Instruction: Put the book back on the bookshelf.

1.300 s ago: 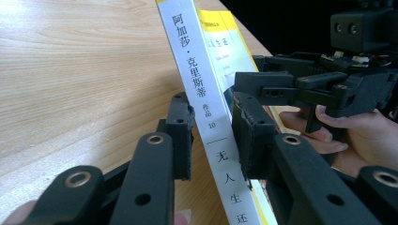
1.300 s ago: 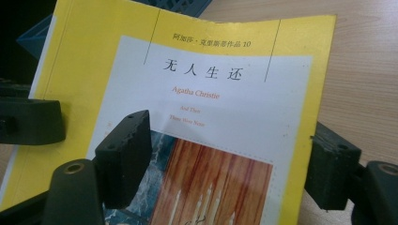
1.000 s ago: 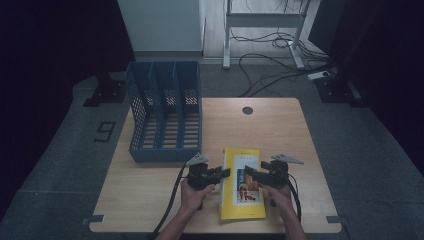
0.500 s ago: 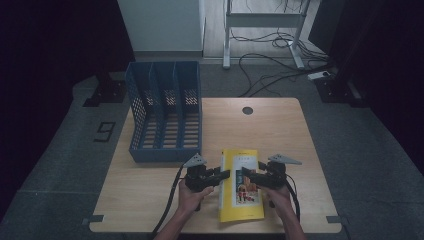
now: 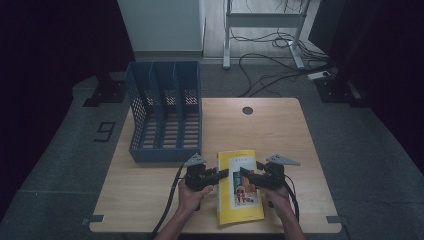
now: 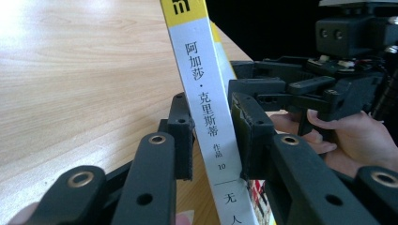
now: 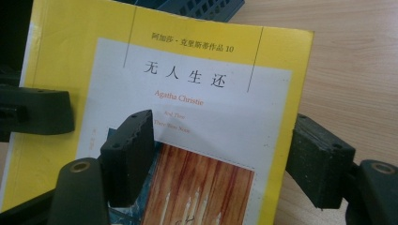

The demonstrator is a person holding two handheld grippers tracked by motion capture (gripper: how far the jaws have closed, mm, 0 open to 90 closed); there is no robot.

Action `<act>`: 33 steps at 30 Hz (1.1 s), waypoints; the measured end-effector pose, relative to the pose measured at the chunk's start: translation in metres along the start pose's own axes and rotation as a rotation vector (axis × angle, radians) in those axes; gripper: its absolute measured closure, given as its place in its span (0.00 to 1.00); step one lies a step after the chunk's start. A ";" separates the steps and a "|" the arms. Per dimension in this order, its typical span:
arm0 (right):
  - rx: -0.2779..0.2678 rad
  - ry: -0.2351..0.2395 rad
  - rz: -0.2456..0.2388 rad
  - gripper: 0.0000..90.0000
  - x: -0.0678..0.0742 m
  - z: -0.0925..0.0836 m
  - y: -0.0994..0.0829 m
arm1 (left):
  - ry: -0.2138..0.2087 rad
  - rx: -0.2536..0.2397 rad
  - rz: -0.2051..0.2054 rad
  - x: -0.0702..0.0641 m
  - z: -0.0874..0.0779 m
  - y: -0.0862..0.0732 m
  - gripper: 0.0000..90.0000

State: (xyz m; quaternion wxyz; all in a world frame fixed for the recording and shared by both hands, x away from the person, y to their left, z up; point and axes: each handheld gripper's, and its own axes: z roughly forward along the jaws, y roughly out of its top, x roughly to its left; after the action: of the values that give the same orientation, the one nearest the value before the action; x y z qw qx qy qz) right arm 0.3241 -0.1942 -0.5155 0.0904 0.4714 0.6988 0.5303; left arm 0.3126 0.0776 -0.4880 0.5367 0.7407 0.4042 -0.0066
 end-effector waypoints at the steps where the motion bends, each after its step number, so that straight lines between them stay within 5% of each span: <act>1: -0.002 0.008 0.012 0.30 -0.001 0.000 0.000 | -0.006 -0.010 0.004 -0.001 0.000 0.000 0.79; 7: 0.004 0.001 0.001 0.22 0.001 -0.001 0.003 | -0.018 -0.038 0.046 -0.006 -0.001 0.000 0.79; 17: 0.050 0.095 0.058 0.13 0.002 0.005 0.002 | -0.013 -0.043 0.095 -0.011 -0.008 0.005 0.80; 33: -0.041 0.001 -0.069 0.17 0.033 -0.014 0.016 | -0.057 -0.118 0.162 -0.019 -0.028 0.013 0.83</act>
State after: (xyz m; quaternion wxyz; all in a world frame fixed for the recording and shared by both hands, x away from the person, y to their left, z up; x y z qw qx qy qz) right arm 0.3065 -0.1781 -0.4840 0.1181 0.4448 0.7039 0.5411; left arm 0.2956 0.0871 -0.4579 0.5894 0.7376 0.3271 0.0396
